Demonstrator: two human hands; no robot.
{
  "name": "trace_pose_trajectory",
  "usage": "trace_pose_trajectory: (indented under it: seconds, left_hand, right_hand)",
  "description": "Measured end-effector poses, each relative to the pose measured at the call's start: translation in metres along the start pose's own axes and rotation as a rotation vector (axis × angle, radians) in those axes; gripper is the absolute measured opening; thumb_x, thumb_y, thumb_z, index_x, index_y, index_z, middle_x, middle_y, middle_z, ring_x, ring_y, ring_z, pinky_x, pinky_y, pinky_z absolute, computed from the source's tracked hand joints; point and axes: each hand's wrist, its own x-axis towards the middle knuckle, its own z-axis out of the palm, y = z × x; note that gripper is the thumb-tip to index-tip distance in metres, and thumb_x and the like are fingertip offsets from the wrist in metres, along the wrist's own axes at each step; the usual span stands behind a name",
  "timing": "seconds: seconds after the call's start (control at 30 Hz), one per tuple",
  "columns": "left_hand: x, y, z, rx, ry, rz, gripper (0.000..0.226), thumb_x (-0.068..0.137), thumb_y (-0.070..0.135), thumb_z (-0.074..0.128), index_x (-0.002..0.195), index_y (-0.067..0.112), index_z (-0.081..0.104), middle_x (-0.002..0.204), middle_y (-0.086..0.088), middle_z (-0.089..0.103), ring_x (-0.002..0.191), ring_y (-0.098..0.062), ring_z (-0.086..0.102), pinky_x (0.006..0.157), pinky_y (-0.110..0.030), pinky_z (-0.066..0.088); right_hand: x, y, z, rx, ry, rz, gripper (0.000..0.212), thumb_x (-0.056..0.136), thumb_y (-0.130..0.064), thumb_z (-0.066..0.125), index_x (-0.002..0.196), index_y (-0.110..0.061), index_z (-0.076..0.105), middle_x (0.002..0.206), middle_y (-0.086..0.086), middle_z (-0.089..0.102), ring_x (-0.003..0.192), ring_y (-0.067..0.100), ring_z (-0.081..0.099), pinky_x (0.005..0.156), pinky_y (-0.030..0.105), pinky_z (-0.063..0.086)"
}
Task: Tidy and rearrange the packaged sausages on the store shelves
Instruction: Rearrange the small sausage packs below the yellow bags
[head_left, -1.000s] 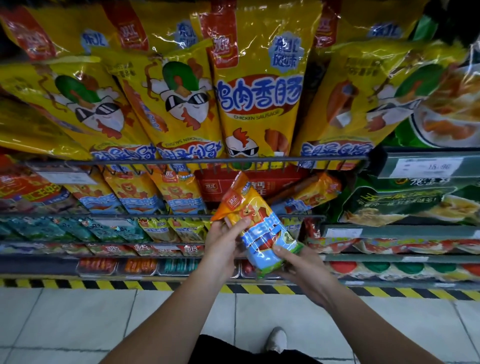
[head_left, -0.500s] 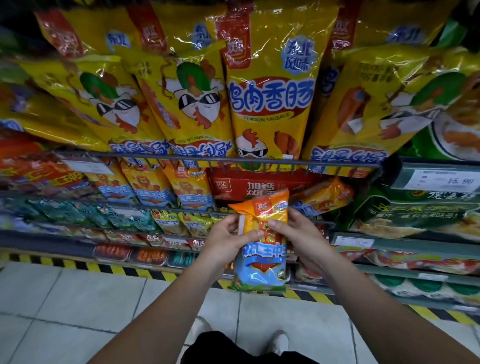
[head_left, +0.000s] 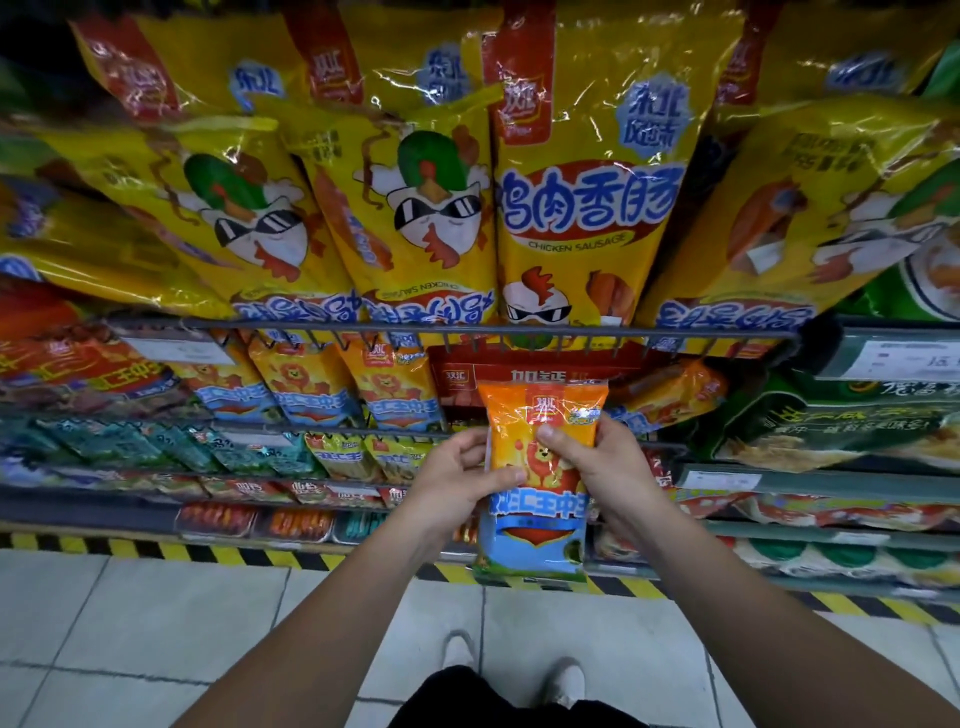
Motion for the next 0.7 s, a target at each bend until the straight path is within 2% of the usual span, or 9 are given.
trace_pose_trajectory:
  seconds: [0.3,0.4,0.53,0.6,0.63,0.7]
  left_hand:
    - [0.017,0.016,-0.025,0.125,-0.061,0.089,0.05,0.075,0.002,0.081,0.116,0.019,0.059,0.119,-0.004,0.07,0.103,-0.016,0.07,0.092,-0.039,0.056]
    - [0.023,0.021,-0.03,0.193,-0.049,0.166,0.056,0.071,0.013,0.087,0.118,0.025,0.059,0.121,0.001,0.068,0.113,-0.016,0.065,0.1,-0.043,0.051]
    - [0.024,0.034,-0.031,0.237,-0.024,0.284,0.054,0.067,0.029,0.089,0.11,0.046,0.061,0.123,0.011,0.066,0.124,-0.012,0.055,0.105,-0.049,0.045]
    - [0.024,0.041,-0.031,0.244,-0.027,0.339,0.055,0.062,0.04,0.087,0.11,0.046,0.061,0.122,0.012,0.067,0.124,-0.012,0.056,0.104,-0.05,0.046]
    - [0.024,0.043,-0.031,0.233,-0.028,0.364,0.055,0.062,0.039,0.086,0.111,0.042,0.061,0.12,0.01,0.068,0.121,-0.013,0.058,0.104,-0.05,0.047]
    - [0.026,0.045,-0.031,0.203,-0.029,0.388,0.049,0.069,0.024,0.087,0.11,0.035,0.062,0.116,0.007,0.07,0.116,-0.014,0.062,0.102,-0.05,0.048]
  right_hand:
    - [0.001,-0.002,0.017,-0.103,0.064,-0.14,0.031,0.081,-0.016,0.078,0.106,-0.022,0.062,0.099,-0.007,0.076,0.094,0.013,0.072,0.079,0.029,0.057]
    - [0.0,-0.009,0.022,-0.12,0.104,-0.206,0.028,0.079,-0.017,0.078,0.102,-0.024,0.063,0.097,-0.01,0.076,0.092,0.01,0.072,0.076,0.023,0.055]
    - [-0.004,-0.024,0.03,-0.162,0.134,-0.326,0.023,0.08,-0.014,0.076,0.098,-0.021,0.064,0.091,-0.012,0.076,0.089,0.006,0.071,0.073,0.018,0.054]
    - [-0.006,-0.029,0.034,-0.19,0.164,-0.382,0.027,0.077,-0.021,0.077,0.1,-0.02,0.064,0.091,-0.012,0.075,0.09,0.005,0.071,0.074,0.016,0.053]
    - [-0.008,-0.031,0.036,-0.198,0.182,-0.402,0.031,0.075,-0.026,0.077,0.102,-0.021,0.063,0.092,-0.011,0.075,0.091,0.005,0.07,0.075,0.017,0.053]
    - [-0.009,-0.032,0.038,-0.224,0.22,-0.429,0.038,0.071,-0.034,0.077,0.105,-0.025,0.061,0.096,-0.01,0.074,0.095,0.005,0.069,0.079,0.018,0.054]
